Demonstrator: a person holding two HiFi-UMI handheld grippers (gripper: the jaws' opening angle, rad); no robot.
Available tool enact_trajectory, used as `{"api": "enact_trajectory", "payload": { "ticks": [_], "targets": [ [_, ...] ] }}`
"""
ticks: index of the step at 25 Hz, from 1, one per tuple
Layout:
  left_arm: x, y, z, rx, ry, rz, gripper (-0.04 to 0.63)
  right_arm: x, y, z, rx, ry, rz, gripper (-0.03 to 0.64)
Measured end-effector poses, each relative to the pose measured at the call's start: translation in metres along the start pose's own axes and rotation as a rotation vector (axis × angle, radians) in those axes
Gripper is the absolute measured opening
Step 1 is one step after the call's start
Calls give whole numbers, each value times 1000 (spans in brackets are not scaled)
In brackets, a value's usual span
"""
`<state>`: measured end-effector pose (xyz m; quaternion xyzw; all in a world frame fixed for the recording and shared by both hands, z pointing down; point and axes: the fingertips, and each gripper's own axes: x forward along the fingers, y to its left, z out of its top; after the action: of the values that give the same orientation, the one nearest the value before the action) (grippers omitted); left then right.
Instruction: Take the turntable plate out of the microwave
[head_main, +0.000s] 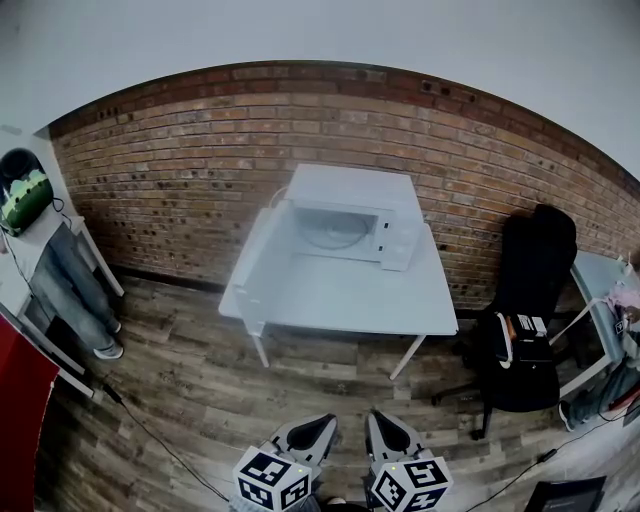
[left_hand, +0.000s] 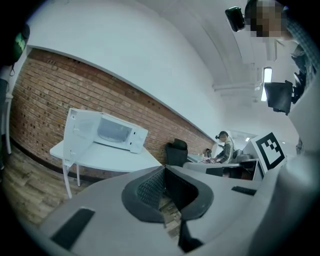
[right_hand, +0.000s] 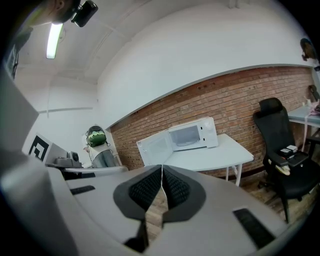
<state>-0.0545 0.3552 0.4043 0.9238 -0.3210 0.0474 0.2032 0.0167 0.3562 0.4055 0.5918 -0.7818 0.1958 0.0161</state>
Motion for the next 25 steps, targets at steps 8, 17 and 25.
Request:
{"api": "enact_trajectory", "payload": {
  "ticks": [8,17,25],
  "targets": [
    [6,-18,-4,-16,-7,39,9,-17,-14,-2,0,18,27,20],
    [14,-24,-16,-27,-9,73,11,-27,-30,-13,1,37,40,20],
    [51,18,-2,-36,-4,65,9,17,-49,-6,2,40,9,20]
  ]
}}
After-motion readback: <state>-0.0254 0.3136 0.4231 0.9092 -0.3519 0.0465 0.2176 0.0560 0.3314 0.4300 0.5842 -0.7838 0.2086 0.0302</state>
